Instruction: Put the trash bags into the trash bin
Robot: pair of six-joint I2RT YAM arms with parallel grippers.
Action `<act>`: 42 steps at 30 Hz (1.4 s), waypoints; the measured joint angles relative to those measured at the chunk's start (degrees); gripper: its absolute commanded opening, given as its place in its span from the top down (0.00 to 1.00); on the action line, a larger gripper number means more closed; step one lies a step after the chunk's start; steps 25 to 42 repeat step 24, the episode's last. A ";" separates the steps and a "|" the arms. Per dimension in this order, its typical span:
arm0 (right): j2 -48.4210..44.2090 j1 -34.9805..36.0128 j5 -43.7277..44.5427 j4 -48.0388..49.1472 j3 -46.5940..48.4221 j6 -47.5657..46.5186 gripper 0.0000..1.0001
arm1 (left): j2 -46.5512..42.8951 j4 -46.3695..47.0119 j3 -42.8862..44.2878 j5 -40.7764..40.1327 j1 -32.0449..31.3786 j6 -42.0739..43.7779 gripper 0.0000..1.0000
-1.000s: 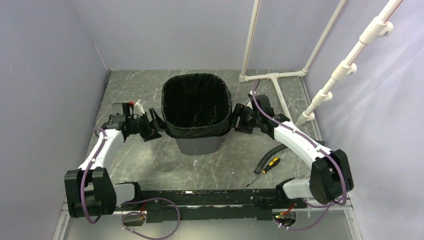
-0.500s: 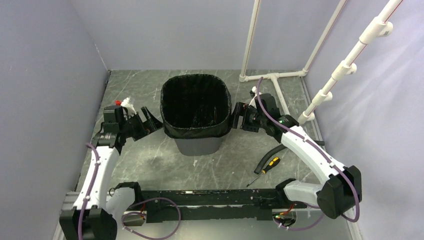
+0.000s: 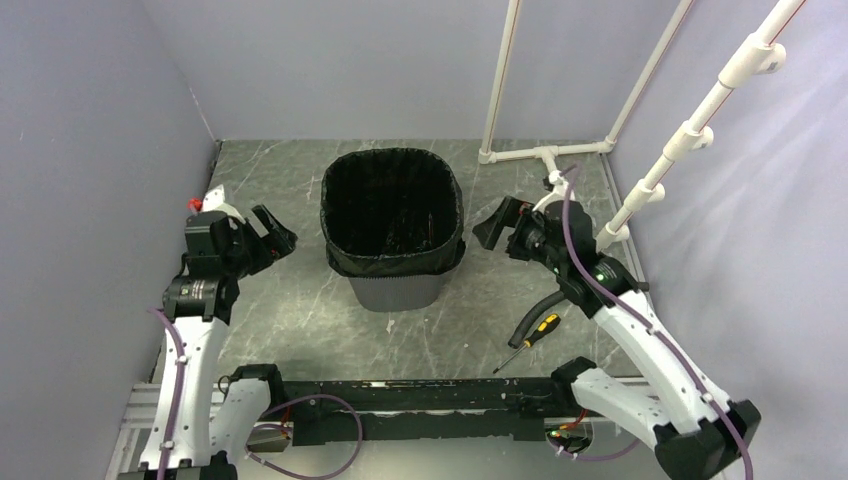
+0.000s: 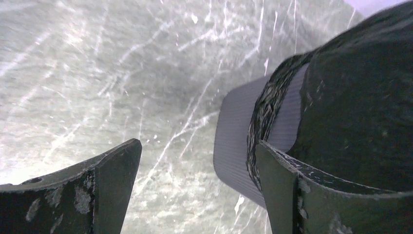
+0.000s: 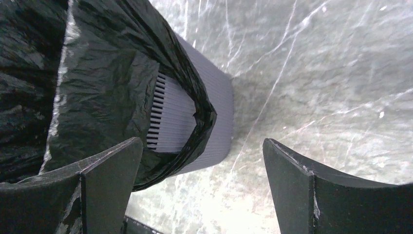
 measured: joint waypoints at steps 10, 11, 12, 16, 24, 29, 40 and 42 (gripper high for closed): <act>-10.05 0.00 9.57 -0.09 -3.50 -3.34 0.00 | -1.99 -2.19 5.64 -9.01 0.00 -0.92 0.07; -10.54 0.00 10.08 -0.31 -3.56 -3.61 0.00 | -2.12 -2.56 5.99 -9.31 -0.02 -0.90 0.07; -10.99 0.00 10.60 -0.57 -3.56 -3.96 0.00 | -2.21 -2.78 6.27 -9.44 -0.04 -0.85 0.07; -11.80 0.00 11.08 -0.98 -3.54 -4.74 0.00 | -2.49 -3.06 7.34 -9.92 -0.04 -0.59 0.07; -8.74 0.02 12.63 -4.09 -2.10 -3.85 0.00 | -2.49 -3.08 7.52 -9.90 -0.04 0.31 0.07; -8.74 0.02 12.63 -4.09 -2.10 -3.85 0.00 | -2.49 -3.08 7.52 -9.90 -0.04 0.31 0.07; -8.74 0.02 12.63 -4.09 -2.10 -3.85 0.00 | -2.49 -3.08 7.52 -9.90 -0.04 0.31 0.07; -8.74 0.02 12.63 -4.09 -2.10 -3.85 0.00 | -2.49 -3.08 7.52 -9.90 -0.04 0.31 0.07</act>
